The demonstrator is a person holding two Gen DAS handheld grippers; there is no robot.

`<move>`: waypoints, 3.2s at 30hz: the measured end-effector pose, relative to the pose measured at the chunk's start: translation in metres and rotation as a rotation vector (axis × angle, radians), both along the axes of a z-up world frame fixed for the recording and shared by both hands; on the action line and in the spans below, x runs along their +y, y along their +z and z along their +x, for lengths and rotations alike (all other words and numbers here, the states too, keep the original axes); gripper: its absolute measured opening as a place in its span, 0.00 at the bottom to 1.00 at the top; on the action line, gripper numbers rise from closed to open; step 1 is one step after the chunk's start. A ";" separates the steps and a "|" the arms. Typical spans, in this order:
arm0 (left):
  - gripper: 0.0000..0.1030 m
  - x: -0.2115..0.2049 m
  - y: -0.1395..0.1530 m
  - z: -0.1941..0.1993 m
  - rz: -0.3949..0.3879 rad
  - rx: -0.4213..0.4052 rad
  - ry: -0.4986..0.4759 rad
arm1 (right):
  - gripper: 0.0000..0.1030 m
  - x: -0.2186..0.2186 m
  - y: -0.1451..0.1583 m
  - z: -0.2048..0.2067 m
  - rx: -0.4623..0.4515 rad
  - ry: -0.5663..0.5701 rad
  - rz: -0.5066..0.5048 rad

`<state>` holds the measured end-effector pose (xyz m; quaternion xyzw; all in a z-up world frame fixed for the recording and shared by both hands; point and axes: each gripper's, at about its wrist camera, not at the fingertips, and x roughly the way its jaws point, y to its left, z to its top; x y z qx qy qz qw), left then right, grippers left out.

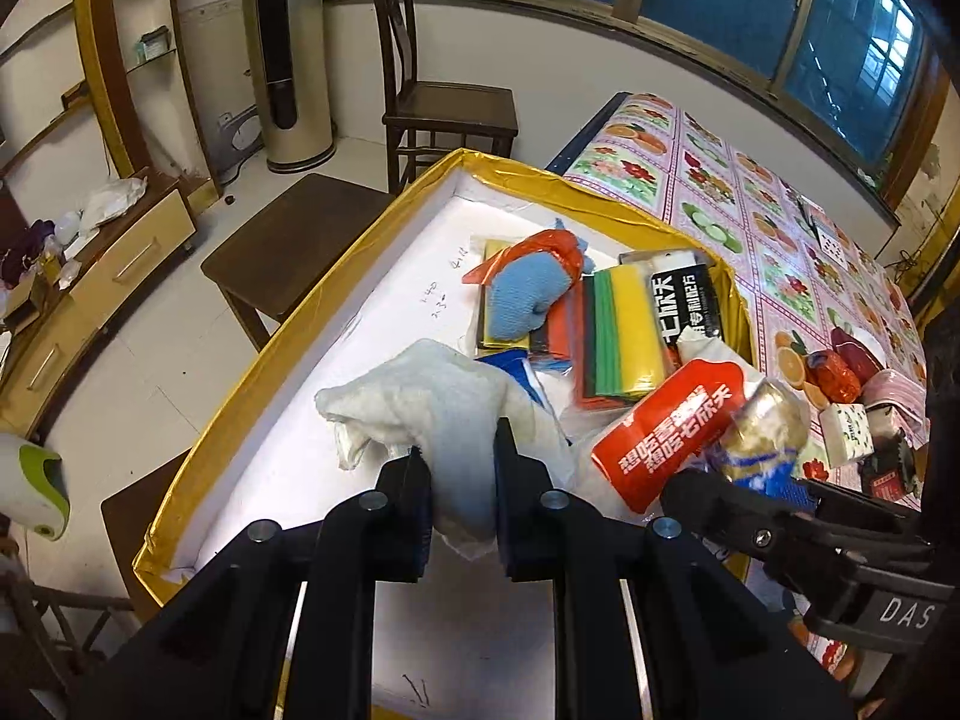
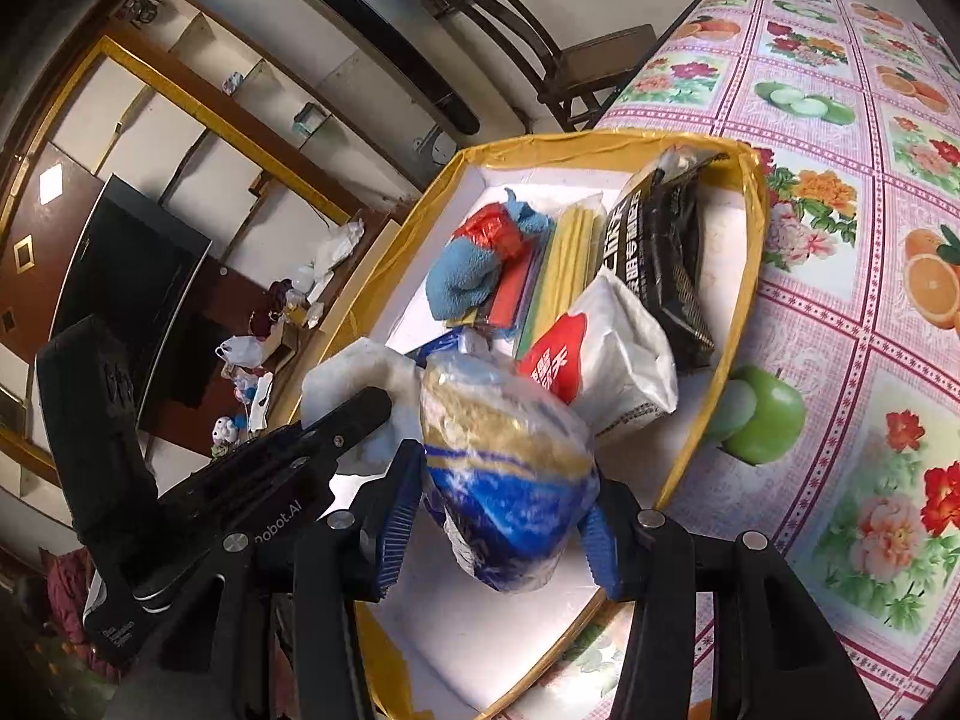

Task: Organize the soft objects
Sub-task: 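Carry the white cloth and blue foil bag into the box and open both grippers, then grasp the lemon-print tissue box with the left gripper while the right grasps the blue knitted cloth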

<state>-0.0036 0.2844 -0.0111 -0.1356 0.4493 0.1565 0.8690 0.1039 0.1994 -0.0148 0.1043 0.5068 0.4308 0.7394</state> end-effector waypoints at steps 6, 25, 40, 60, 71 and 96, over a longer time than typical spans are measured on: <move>0.32 0.003 0.000 -0.003 0.003 -0.001 0.021 | 0.53 -0.014 0.000 -0.005 0.021 -0.003 0.031; 0.75 -0.106 0.047 0.006 -0.100 -0.077 -0.194 | 0.73 -0.268 0.040 -0.026 -0.111 -0.385 0.209; 0.75 -0.273 0.010 0.092 0.102 0.051 -0.758 | 0.73 -0.402 -0.001 -0.027 -0.030 -0.594 0.266; 0.75 -0.312 -0.026 0.129 0.329 0.126 -1.176 | 0.74 -0.406 -0.018 0.024 0.005 -0.589 0.225; 0.76 -0.317 -0.036 0.139 0.258 0.176 -1.189 | 0.74 -0.396 -0.030 0.056 0.017 -0.561 0.119; 0.54 -0.294 -0.027 0.116 0.089 0.158 -0.927 | 0.52 -0.434 -0.067 0.030 0.156 -0.669 0.316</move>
